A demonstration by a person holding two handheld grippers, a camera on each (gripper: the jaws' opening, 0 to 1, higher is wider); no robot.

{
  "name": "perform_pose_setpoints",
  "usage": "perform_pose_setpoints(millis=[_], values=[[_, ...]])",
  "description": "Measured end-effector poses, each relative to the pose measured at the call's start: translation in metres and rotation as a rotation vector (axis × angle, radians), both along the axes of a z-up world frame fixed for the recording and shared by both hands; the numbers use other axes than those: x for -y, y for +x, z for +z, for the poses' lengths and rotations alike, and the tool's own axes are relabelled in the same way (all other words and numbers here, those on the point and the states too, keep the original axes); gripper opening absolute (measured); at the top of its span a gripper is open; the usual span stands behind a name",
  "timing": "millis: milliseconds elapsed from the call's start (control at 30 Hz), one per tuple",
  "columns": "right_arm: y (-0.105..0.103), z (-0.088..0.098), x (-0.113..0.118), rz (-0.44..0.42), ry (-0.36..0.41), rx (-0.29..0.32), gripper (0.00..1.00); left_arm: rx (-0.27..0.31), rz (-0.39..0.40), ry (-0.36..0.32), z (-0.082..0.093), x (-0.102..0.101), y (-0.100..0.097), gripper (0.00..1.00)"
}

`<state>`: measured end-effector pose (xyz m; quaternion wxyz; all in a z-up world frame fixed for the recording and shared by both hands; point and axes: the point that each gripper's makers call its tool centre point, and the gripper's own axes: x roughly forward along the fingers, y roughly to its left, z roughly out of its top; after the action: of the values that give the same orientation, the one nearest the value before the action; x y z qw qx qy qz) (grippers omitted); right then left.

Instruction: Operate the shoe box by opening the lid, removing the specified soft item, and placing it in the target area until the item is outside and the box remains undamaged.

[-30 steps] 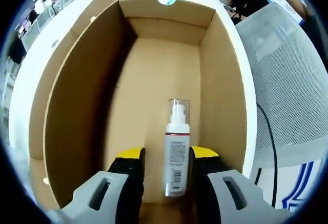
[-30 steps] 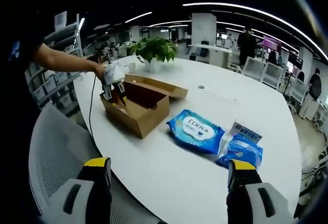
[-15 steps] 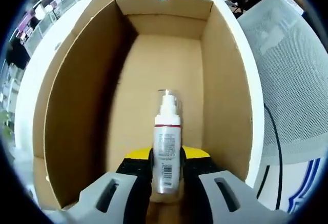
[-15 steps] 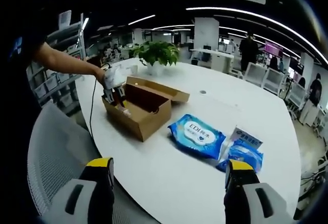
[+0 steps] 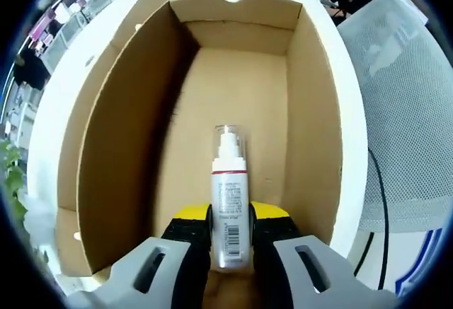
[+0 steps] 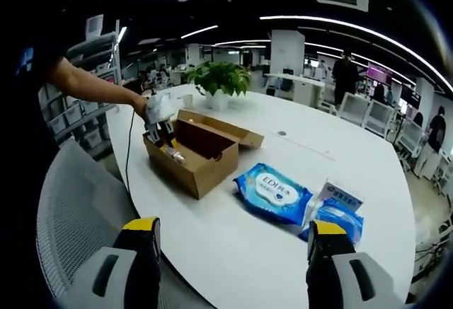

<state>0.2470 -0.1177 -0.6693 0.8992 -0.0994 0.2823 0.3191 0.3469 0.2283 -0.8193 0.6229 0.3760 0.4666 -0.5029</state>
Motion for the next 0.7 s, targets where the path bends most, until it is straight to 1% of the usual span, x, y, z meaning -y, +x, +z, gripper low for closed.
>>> perform_pose_setpoints(millis=[67,100,133,233,367,433,533,700], values=[[0.0,0.001,-0.001,0.007,0.003,0.009,0.84,0.005,0.008,0.005,0.004,0.001,-0.001,0.19],[0.001,0.002,-0.002,0.01,0.003,0.012,0.84,0.025,0.0,0.01,0.007,0.002,0.0,0.19],[0.001,0.003,-0.003,0.013,0.003,0.016,0.83,0.03,-0.001,0.007,0.01,0.003,0.0,0.19],[0.002,0.004,-0.004,0.024,0.001,0.023,0.83,0.043,0.017,-0.013,0.02,0.008,-0.001,0.19],[0.003,0.006,-0.007,0.036,0.005,0.033,0.82,0.072,0.045,-0.017,0.028,0.009,0.002,0.19],[0.004,0.007,-0.008,0.042,0.003,0.038,0.81,0.07,0.071,-0.031,0.033,0.011,0.001,0.19],[0.005,0.008,-0.011,0.054,0.007,0.044,0.8,0.075,0.08,-0.051,0.04,0.014,-0.001,0.19],[0.009,0.013,-0.017,0.086,0.011,0.085,0.76,0.091,0.102,-0.066,0.048,0.015,-0.001,0.19]])
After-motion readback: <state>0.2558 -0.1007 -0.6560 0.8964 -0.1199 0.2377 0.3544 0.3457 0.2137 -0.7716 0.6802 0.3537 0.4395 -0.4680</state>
